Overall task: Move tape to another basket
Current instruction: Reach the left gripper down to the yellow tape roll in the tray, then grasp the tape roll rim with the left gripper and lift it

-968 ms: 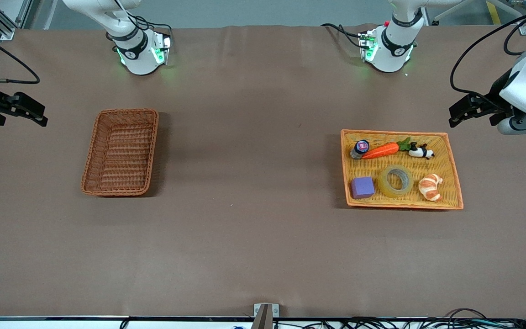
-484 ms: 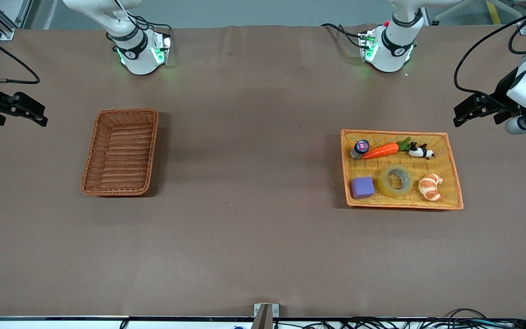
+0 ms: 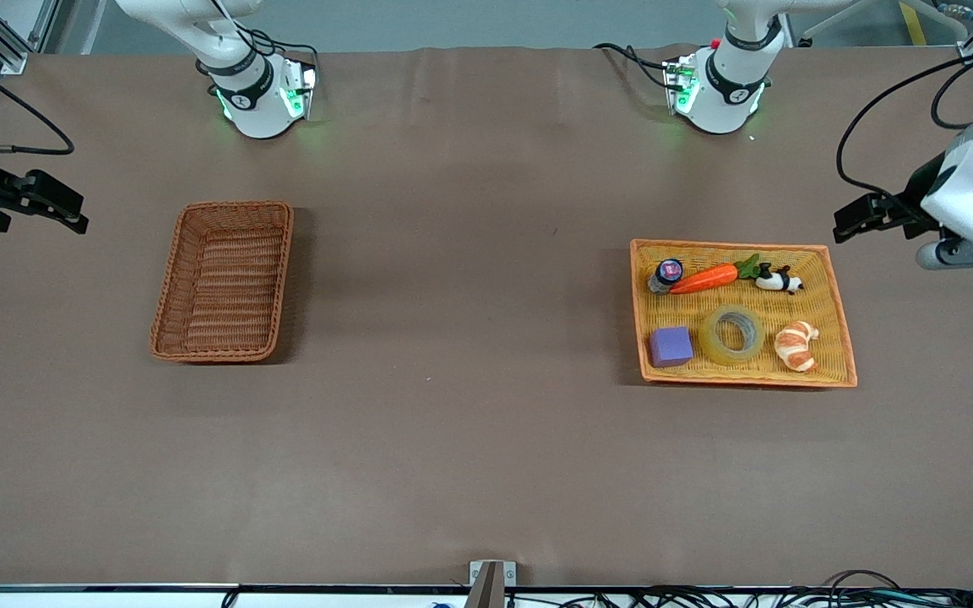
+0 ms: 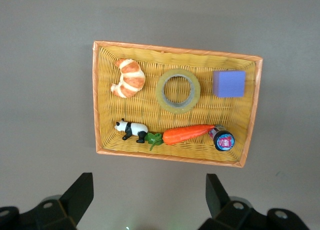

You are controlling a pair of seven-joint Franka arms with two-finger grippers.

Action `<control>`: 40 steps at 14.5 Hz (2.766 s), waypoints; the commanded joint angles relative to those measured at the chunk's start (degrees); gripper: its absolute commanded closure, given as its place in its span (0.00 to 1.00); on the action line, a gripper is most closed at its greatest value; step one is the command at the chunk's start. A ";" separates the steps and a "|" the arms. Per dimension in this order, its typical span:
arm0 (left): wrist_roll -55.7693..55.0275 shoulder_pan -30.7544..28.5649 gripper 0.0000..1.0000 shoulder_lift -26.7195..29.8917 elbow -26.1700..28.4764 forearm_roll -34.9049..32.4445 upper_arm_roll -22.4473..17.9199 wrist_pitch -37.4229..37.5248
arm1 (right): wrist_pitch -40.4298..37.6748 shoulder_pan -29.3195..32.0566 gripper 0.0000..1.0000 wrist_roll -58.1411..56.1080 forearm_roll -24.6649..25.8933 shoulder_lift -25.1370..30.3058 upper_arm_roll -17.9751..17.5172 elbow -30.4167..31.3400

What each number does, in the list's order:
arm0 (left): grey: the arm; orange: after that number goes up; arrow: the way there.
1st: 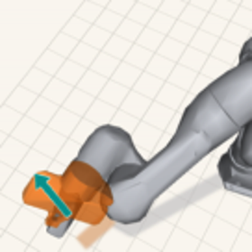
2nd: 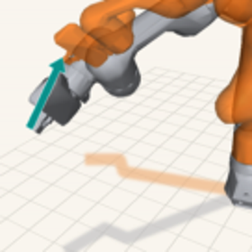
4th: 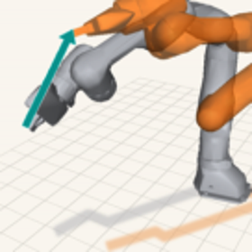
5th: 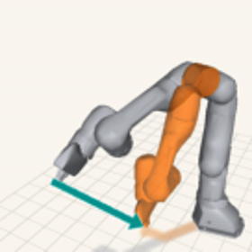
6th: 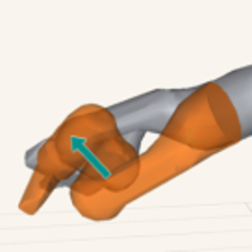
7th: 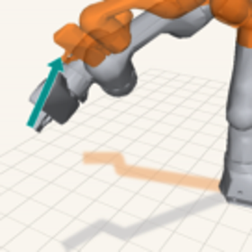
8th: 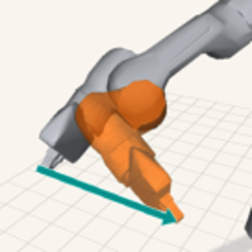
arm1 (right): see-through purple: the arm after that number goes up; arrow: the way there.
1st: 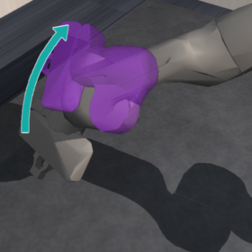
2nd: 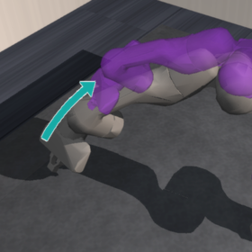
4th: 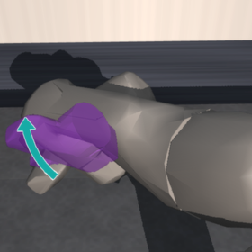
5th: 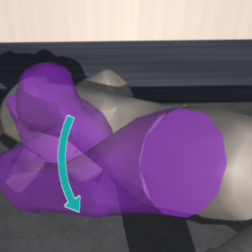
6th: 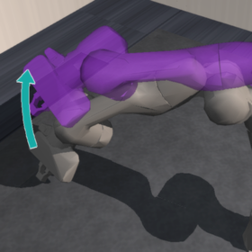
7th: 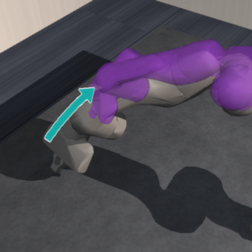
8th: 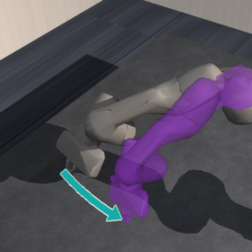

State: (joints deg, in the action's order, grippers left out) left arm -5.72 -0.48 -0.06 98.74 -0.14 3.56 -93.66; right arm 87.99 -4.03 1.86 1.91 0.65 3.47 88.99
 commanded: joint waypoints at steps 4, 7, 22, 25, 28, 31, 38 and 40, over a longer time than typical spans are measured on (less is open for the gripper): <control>1.06 -1.01 0.04 -1.25 13.65 -0.29 -0.13 -18.55 | -0.54 0.34 0.00 0.43 -0.41 0.32 -0.13 -0.40; 1.06 -0.92 0.04 -4.76 19.54 -0.30 -0.04 -28.74 | -0.72 0.25 0.00 0.26 -0.41 0.32 -0.13 -0.40; 0.97 -0.22 0.66 -24.72 20.79 -0.38 0.31 -42.93 | -0.54 0.25 0.00 0.17 -0.41 0.23 -0.22 -0.40; 1.06 -0.48 1.00 -24.20 20.70 -1.26 0.31 -42.32 | -0.72 0.34 0.00 0.17 -0.41 0.23 -0.22 -0.31; 1.06 -0.48 1.00 -21.57 19.30 -1.52 0.31 -39.95 | -0.81 0.34 0.00 0.17 -0.41 0.32 -0.22 -0.31; 0.98 -0.22 1.00 -19.19 10.81 -2.05 1.62 -28.04 | -1.16 0.60 0.00 0.17 -0.50 0.32 -0.13 -0.22; -4.97 10.31 1.00 -25.23 -3.89 -7.68 7.16 -21.39 | -1.07 0.78 0.00 0.08 -0.50 0.23 -0.13 -0.05; -11.56 15.22 1.00 -29.97 -9.33 -6.28 7.16 -21.39 | -0.90 0.78 0.00 0.08 -0.50 0.23 -0.04 -0.05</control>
State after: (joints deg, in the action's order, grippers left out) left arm -12.83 11.20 -24.22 97.02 -7.03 10.87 -116.34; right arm 87.32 -3.97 1.85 1.91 0.65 3.68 88.93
